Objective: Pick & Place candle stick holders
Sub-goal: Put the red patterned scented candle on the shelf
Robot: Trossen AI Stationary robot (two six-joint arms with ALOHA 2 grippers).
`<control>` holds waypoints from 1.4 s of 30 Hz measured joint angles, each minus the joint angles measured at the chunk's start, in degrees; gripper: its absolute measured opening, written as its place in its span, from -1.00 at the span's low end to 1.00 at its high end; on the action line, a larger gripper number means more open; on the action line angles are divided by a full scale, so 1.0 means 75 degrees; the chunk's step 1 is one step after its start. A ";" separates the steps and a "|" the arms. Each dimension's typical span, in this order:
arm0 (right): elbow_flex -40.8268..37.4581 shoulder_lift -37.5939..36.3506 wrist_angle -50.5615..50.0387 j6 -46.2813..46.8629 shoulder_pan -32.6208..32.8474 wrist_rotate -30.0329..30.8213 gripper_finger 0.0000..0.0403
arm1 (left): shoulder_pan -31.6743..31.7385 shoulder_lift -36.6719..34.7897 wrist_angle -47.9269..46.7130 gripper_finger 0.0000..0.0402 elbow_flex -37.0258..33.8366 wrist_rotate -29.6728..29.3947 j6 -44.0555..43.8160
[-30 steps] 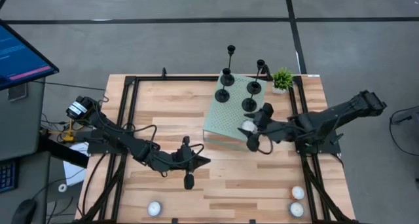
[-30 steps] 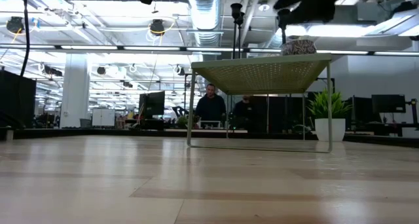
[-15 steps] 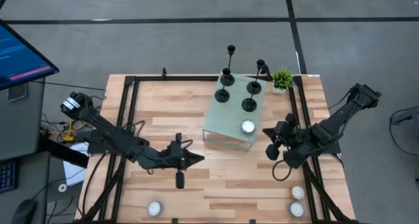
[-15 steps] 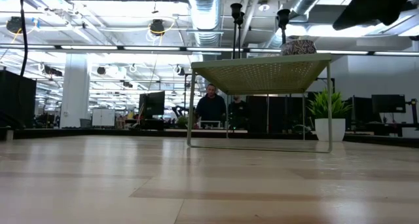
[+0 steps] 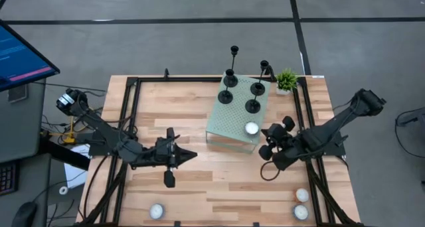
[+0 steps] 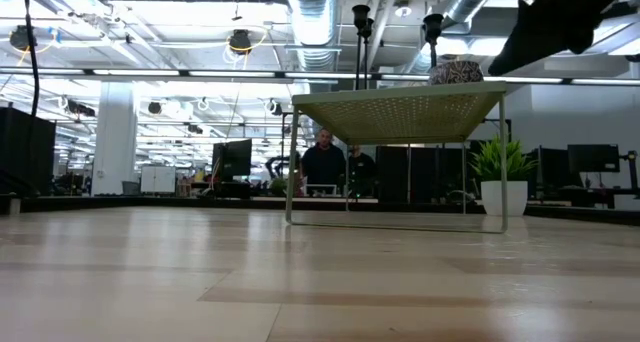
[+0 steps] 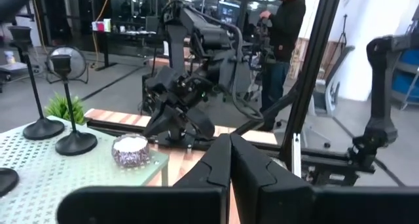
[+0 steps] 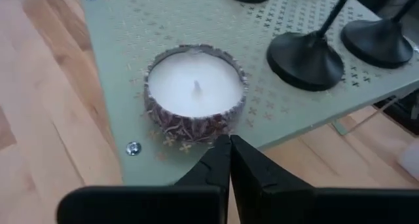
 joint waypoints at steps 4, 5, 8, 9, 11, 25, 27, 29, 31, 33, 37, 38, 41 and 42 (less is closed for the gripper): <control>-0.0003 0.0177 0.0813 -0.0804 -0.0397 -0.0226 -1.00 | -0.0041 -0.0001 -0.0076 -0.99 0.0000 0.0004 0.0010; -0.0003 0.0203 0.1095 -0.1128 -0.0520 -0.0312 -1.00 | -0.0041 -0.0001 -0.0112 -0.99 0.0000 0.0004 0.0013; -0.0003 0.0301 0.1830 -0.2015 -0.0946 -0.0555 -1.00 | -0.0041 0.0001 -0.0118 -0.98 0.0000 0.0007 0.0010; -0.0003 0.0298 0.1982 -0.2231 -0.1100 -0.0621 -1.00 | -0.0041 0.0000 -0.0119 -0.98 0.0000 0.0007 0.0010; -0.0003 0.0283 0.2385 -0.2657 -0.1424 -0.0762 -1.00 | -0.0041 0.0001 -0.0147 -0.98 0.0000 0.0007 0.0010; 0.0063 0.0527 0.4930 -0.5222 -0.2924 -0.2052 -1.00 | -0.0070 0.0001 -0.0337 -0.98 0.0000 0.0013 0.0013; 0.0145 0.0424 0.5152 -0.5522 -0.2676 -0.1838 -1.00 | -0.0076 0.0001 -0.0383 -0.98 0.0000 0.0013 0.0010; 0.0305 0.0250 0.5202 -0.5791 -0.2351 -0.1517 -1.00 | -0.0097 -0.0025 -0.0415 -0.97 0.0000 0.0013 0.0017; 0.0410 0.0048 0.5115 -0.5774 -0.2073 -0.1136 -1.00 | -0.0134 -0.0042 -0.0418 -0.97 0.0000 0.0013 0.0031; 0.0377 -0.0099 0.4505 -0.5309 -0.1863 -0.0864 -1.00 | -0.0134 -0.0042 -0.0434 -0.97 0.0000 -0.0019 0.0068; 0.0057 -0.0083 0.3010 -0.3662 -0.1695 -0.0714 -1.00 | -0.0125 -0.0042 -0.0450 -0.97 0.0000 -0.0064 0.0069; -0.0057 -0.0070 0.2956 -0.3407 -0.1665 -0.0714 -1.00 | -0.0125 -0.0042 -0.0450 -0.97 0.0000 -0.0066 0.0069; -0.0399 0.0027 0.3089 -0.2954 -0.1620 -0.0728 -1.00 | -0.0128 -0.0042 -0.0453 -0.97 0.0000 -0.0066 0.0069; -0.0456 0.0036 0.3099 -0.2885 -0.1616 -0.0754 -1.00 | -0.0128 -0.0042 -0.0453 -0.97 0.0000 -0.0066 0.0069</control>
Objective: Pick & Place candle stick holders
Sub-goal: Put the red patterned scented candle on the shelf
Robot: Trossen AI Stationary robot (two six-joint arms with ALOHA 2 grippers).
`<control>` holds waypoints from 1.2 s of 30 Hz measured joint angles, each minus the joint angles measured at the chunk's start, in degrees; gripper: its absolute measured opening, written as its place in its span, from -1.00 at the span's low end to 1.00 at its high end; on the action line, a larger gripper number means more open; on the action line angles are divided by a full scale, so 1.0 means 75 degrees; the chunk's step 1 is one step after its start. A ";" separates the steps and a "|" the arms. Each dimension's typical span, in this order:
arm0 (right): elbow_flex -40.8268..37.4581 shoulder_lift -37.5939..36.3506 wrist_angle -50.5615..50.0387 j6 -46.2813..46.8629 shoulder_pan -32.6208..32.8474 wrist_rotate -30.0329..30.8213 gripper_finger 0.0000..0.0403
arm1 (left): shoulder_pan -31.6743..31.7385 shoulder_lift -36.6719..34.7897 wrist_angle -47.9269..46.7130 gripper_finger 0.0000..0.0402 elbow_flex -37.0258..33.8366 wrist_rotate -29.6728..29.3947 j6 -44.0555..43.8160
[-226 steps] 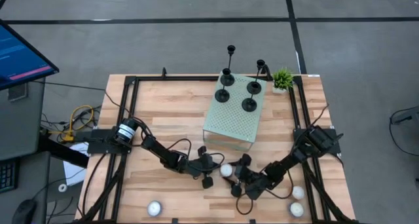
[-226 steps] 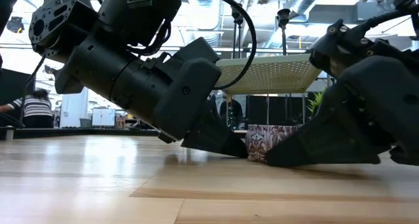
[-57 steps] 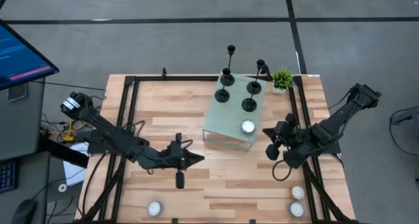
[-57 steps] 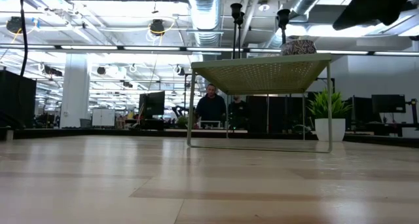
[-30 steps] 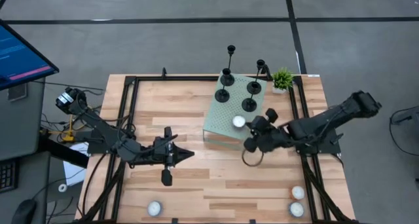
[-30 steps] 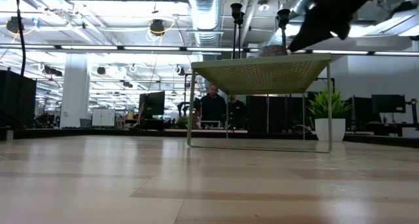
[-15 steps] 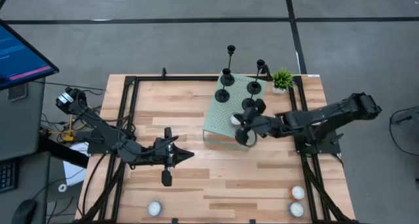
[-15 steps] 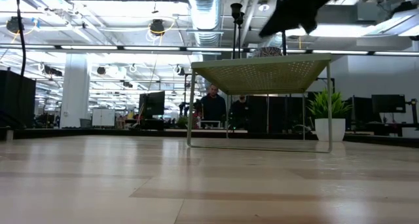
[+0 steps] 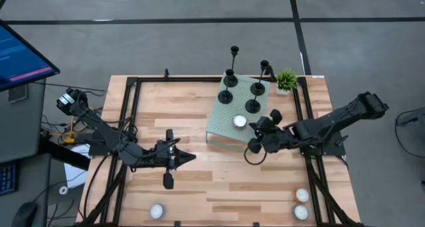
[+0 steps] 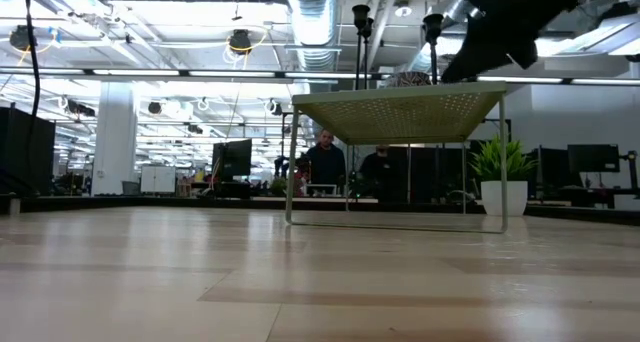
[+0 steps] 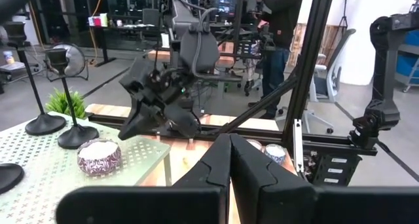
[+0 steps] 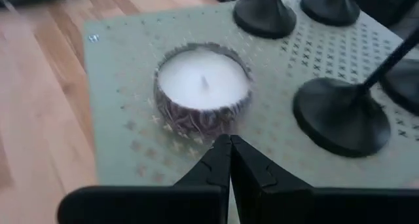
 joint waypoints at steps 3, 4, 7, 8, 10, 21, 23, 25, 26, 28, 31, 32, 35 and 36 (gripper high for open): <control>-0.0117 0.0143 0.0515 -0.0019 -0.0049 -0.0065 -1.00 | 0.0003 0.0000 -0.0012 -0.97 0.0000 0.0000 0.0000; -0.0186 0.0151 0.0579 -0.0141 -0.0084 -0.0169 -1.00 | 0.0002 0.0000 -0.0023 -0.97 0.0000 -0.0001 0.0000; -0.0228 0.0297 0.1389 -0.0566 -0.0331 -0.0456 -1.00 | 0.0000 0.0000 -0.0055 -0.97 0.0000 0.0000 0.0000; -0.0259 0.0357 0.1440 -0.0690 -0.0422 -0.0565 -1.00 | 0.0000 0.0000 -0.0056 -0.97 0.0000 0.0000 0.0000; -0.0287 0.0467 0.1631 -0.0965 -0.0611 -0.0712 -1.00 | 0.0000 0.0000 -0.0058 -0.97 0.0000 -0.0003 0.0000; -0.0254 0.1160 0.3680 -0.2158 -0.1857 -0.2238 -1.00 | 0.0000 0.0003 -0.0137 -0.97 0.0000 -0.0001 0.0000; -0.0167 0.1350 0.3750 -0.2169 -0.1972 -0.2486 -1.00 | 0.0000 0.0003 -0.0140 -0.97 0.0000 0.0000 0.0000; -0.0049 0.1483 0.3870 -0.2358 -0.1956 -0.2593 -1.00 | 0.0000 0.0003 -0.0143 -0.97 0.0000 -0.0003 0.0000; 0.0041 0.1511 0.3913 -0.2540 -0.1907 -0.2629 -1.00 | 0.0000 0.0003 -0.0148 -0.97 0.0000 0.0000 0.0000; 0.0287 0.1476 0.3696 -0.2725 -0.1793 -0.2528 -1.00 | 0.0000 0.0003 -0.0172 -0.97 0.0000 0.0000 0.0000; 0.0521 0.1259 0.2871 -0.2691 -0.1595 -0.1894 -1.00 | 0.0000 0.0003 -0.0175 -0.97 0.0000 -0.0001 0.0000; 0.0565 0.1205 0.2734 -0.2678 -0.1537 -0.1605 -1.00 | 0.0000 0.0003 -0.0175 -0.97 0.0000 0.0000 0.0000; 0.0598 0.1162 0.2399 -0.2533 -0.1513 -0.1035 -1.00 | 0.0000 0.0003 -0.0223 -0.97 0.0000 0.0000 0.0000; 0.0590 0.1178 0.2304 -0.2477 -0.1541 -0.0989 -1.00 | 0.0000 0.0003 -0.0223 -0.97 0.0002 0.0000 0.0000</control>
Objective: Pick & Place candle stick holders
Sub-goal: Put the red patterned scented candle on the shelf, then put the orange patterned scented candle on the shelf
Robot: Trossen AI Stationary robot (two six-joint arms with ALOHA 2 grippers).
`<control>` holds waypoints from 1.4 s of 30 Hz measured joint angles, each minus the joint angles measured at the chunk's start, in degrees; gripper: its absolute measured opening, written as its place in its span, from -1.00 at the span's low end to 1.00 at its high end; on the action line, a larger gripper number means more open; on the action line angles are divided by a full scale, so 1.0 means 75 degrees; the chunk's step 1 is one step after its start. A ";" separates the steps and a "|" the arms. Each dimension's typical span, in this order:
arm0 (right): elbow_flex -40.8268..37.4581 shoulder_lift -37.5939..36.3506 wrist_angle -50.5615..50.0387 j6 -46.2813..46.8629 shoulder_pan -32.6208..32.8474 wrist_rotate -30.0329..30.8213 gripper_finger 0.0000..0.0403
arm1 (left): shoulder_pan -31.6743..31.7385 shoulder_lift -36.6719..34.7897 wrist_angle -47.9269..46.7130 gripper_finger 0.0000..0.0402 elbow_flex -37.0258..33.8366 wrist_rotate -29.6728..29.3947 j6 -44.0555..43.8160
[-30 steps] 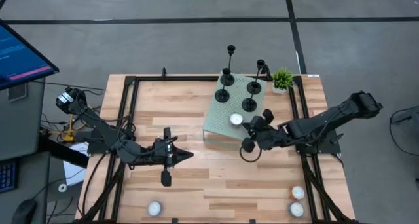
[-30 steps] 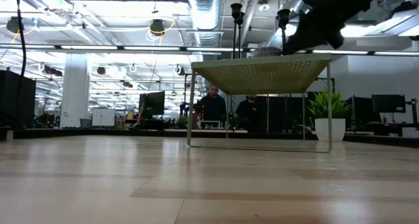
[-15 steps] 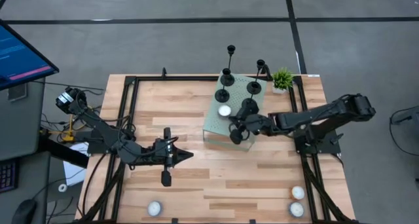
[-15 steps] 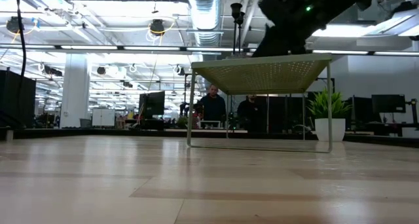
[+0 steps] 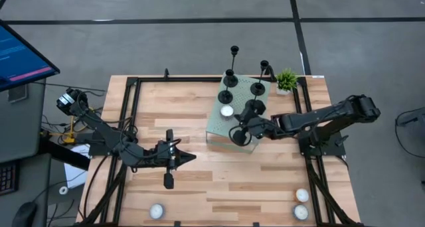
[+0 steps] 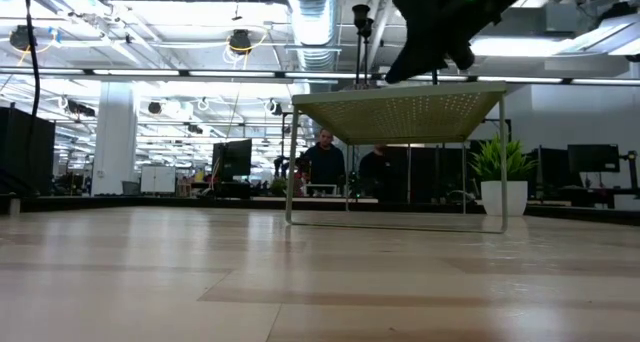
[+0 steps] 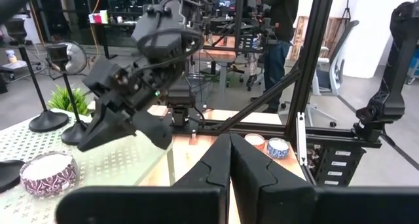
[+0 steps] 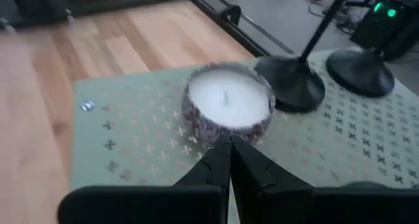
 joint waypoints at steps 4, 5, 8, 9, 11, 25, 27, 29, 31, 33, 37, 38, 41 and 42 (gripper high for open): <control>0.0004 0.0210 -0.0106 0.0020 -0.0195 0.0042 -1.00 | 0.0000 0.0000 -0.0040 -0.97 0.0001 0.0000 0.0000; 0.0000 0.0293 -0.0099 -0.0002 -0.0264 0.0050 -1.00 | 0.0000 0.0000 -0.0054 -0.97 0.0001 0.0000 0.0000; 0.0000 0.0538 -0.0043 -0.0026 -0.0437 0.0071 -1.00 | 0.0000 0.0000 -0.0054 -0.97 0.0001 0.0000 0.0000; 0.0000 0.0622 -0.0016 -0.0029 -0.0486 0.0066 -1.00 | 0.0000 0.0000 -0.0056 -0.97 0.0001 0.0000 -0.0003; 0.0000 0.0790 0.0182 -0.0138 -0.0519 0.0040 -1.00 | 0.0000 0.0000 -0.0053 -0.97 0.0001 0.0000 -0.0003; 0.0645 0.0965 0.0148 -0.0715 -0.0378 -0.0187 -1.00 | 0.0000 -0.0002 -0.0057 -0.97 0.0001 0.0000 -0.0003; 0.0897 0.0722 -0.0293 -0.0541 -0.0203 -0.0169 -1.00 | 0.0000 -0.0001 -0.0061 -0.97 0.0001 0.0000 -0.0025; 0.1143 0.0283 -0.1147 -0.0153 0.0108 -0.0172 -1.00 | 0.0000 0.0000 -0.0061 -0.97 0.0001 0.0001 -0.0068; 0.1450 -0.0155 -0.2152 0.0477 0.0585 -0.0225 -1.00 | -0.0002 -0.0002 -0.0064 -0.97 0.0001 0.0026 -0.0082; 0.1683 -0.0608 -0.3446 0.1480 0.1128 -0.0531 -1.00 | -0.0036 -0.0003 -0.0087 -0.97 0.0001 0.0024 -0.0101; 0.1874 -0.1194 -0.5654 0.4256 0.2228 -0.1587 -0.99 | -0.0044 -0.0003 -0.0134 -0.97 0.0001 -0.0002 -0.0109; 0.1873 -0.1219 -0.6154 0.4850 0.2505 -0.1979 -0.98 | -0.0044 -0.0003 -0.0162 -0.97 0.0001 -0.0047 -0.0112; 0.1868 -0.1067 -0.7844 0.6325 0.3311 -0.3700 -0.89 | -0.0041 -0.0003 -0.0377 -0.94 0.0001 -0.0257 -0.0204; 0.1868 -0.0928 -0.8288 0.6615 0.3582 -0.4399 -0.83 | -0.0041 0.0000 -0.0439 -0.93 0.0001 -0.0315 -0.0269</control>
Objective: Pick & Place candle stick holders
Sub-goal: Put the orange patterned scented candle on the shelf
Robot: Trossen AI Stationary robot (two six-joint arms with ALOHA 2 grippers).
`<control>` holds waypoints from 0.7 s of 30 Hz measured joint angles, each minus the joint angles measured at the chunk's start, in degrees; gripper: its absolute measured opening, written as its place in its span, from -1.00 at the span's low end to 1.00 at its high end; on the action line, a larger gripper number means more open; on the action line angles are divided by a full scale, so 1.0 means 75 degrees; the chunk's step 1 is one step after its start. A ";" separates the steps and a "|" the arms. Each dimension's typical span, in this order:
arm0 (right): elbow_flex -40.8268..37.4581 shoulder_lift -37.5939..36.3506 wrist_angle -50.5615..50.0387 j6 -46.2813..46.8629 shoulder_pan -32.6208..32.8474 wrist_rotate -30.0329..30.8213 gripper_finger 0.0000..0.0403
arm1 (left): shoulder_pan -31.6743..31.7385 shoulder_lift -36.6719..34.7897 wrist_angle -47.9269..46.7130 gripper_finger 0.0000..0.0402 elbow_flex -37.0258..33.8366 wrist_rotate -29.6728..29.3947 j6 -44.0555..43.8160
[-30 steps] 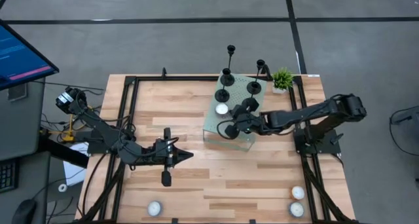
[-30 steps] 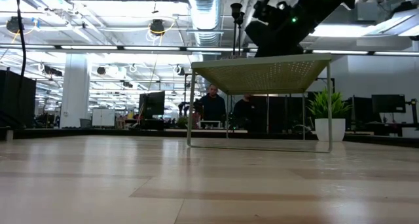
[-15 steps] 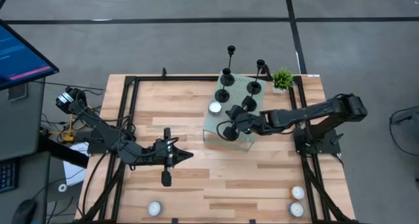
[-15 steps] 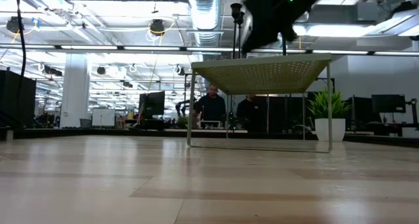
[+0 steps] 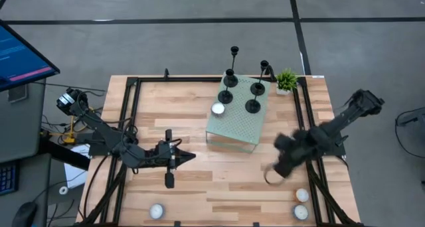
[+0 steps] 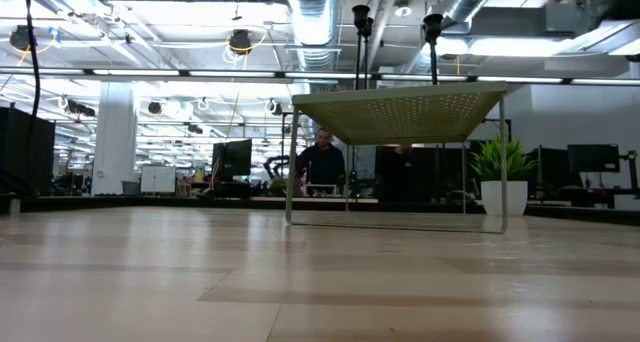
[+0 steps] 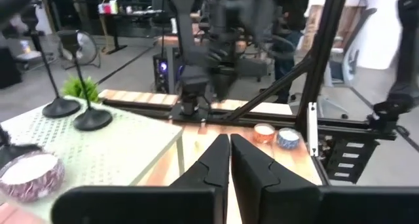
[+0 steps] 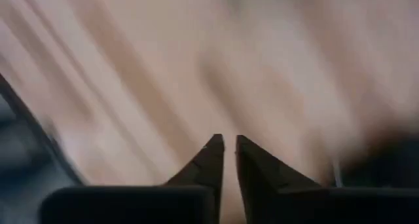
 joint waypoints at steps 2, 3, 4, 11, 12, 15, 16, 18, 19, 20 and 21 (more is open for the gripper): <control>-0.0015 0.0286 -0.0627 0.0225 0.0469 -0.1258 -0.69 | 0.0000 0.0000 -0.0023 -0.89 0.0000 -0.0026 -0.0026; -0.0014 0.0420 -0.0741 0.0239 0.0672 -0.1740 -0.60 | -0.0001 0.0000 -0.0023 -0.86 0.0000 -0.0028 -0.0029; -0.0009 0.0562 -0.0743 0.0214 0.0812 -0.2129 -0.49 | -0.0002 0.0000 -0.0026 -0.83 0.0000 -0.0026 -0.0027; -0.0015 0.1934 -0.0328 0.0092 0.0811 -0.3229 0.40 | 0.0000 0.0000 -0.0033 -0.57 0.0000 0.0018 -0.0122; -0.0015 0.2151 -0.0366 -0.0035 0.0778 -0.3416 0.50 | 0.0000 0.0000 -0.0029 -0.53 0.0000 0.0112 -0.0195; -0.0015 0.2756 -0.0334 -0.0464 0.0734 -0.3727 0.77 | -0.0003 0.0000 -0.0040 -0.42 0.0000 0.0411 -0.0278; -0.0015 0.2906 -0.0340 -0.0538 0.0732 -0.3760 0.84 | -0.0003 0.0000 -0.0043 -0.39 0.0000 0.0497 -0.0337; -0.0016 0.3174 -0.0337 -0.0638 0.0728 -0.3777 0.93 | -0.0003 0.0000 -0.0058 -0.33 0.0000 0.0560 -0.0495; -0.0043 0.3271 -0.0288 -0.0651 0.0735 -0.3783 0.96 | -0.0003 0.0000 -0.0059 -0.30 0.0000 0.0589 -0.0578; -0.0079 0.3345 -0.0214 -0.0665 0.0754 -0.3825 0.97 | 0.0000 0.0000 -0.0058 -0.28 0.0000 0.0643 -0.0613; -0.0143 0.3407 -0.0074 -0.0670 0.0782 -0.3919 0.97 | 0.0000 0.0000 -0.0058 -0.26 0.0000 0.0720 -0.0628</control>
